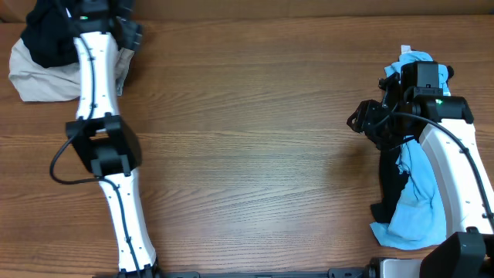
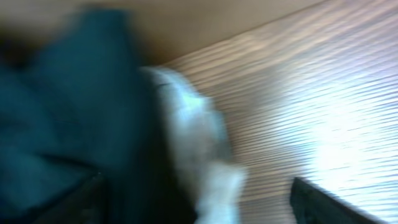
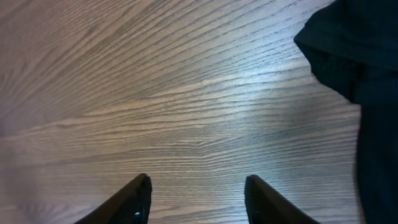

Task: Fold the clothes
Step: 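Lower the black shirt onto the beige garment and open the left gripper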

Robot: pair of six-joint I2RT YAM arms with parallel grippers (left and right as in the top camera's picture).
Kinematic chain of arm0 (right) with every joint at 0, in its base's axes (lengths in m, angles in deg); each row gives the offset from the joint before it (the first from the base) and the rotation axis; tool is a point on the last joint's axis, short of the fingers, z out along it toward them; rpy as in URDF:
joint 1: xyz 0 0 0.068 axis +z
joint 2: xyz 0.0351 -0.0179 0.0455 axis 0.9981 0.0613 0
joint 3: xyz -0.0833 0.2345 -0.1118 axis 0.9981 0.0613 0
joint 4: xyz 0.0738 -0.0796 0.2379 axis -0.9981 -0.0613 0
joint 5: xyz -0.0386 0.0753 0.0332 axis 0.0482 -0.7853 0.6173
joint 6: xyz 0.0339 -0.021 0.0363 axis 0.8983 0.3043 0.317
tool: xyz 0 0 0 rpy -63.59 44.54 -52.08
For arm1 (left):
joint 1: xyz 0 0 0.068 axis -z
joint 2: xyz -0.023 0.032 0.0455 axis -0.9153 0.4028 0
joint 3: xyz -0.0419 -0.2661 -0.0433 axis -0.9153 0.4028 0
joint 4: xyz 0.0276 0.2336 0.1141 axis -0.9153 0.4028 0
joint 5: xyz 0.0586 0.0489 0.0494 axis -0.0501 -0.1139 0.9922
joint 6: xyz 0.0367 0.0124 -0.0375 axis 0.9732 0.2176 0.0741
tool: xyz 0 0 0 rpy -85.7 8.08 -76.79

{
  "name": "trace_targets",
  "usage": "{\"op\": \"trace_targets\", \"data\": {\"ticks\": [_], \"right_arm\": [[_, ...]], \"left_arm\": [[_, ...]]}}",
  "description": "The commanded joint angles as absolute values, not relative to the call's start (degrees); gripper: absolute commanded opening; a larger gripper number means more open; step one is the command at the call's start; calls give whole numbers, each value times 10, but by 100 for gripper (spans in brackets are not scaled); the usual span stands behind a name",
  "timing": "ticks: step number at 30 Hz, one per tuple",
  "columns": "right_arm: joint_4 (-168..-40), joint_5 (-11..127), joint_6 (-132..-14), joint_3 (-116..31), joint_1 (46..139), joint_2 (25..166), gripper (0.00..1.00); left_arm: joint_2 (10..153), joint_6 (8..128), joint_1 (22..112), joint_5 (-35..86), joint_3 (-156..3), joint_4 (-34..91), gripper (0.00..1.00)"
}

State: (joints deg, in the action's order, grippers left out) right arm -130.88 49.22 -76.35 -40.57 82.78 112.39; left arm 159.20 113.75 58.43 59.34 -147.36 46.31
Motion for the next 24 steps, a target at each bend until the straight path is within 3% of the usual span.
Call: {"op": "trace_targets", "data": {"ticks": [1,12,19,24], "right_arm": [[-1306,497,-765,-415,826,1120,55],[-1308,497,-765,-415,826,1120,56],[-1309,497,-765,-415,826,1120,56],[-1314,497,-765,-415,826,1120,56]], "left_arm": [[1594,1077,595,596,-1480,462,100],[1472,991,556,594,-1542,549,100],[1520,1082,504,591,-1536,523,100],[1573,1084,484,589,-1536,498,100]]}}
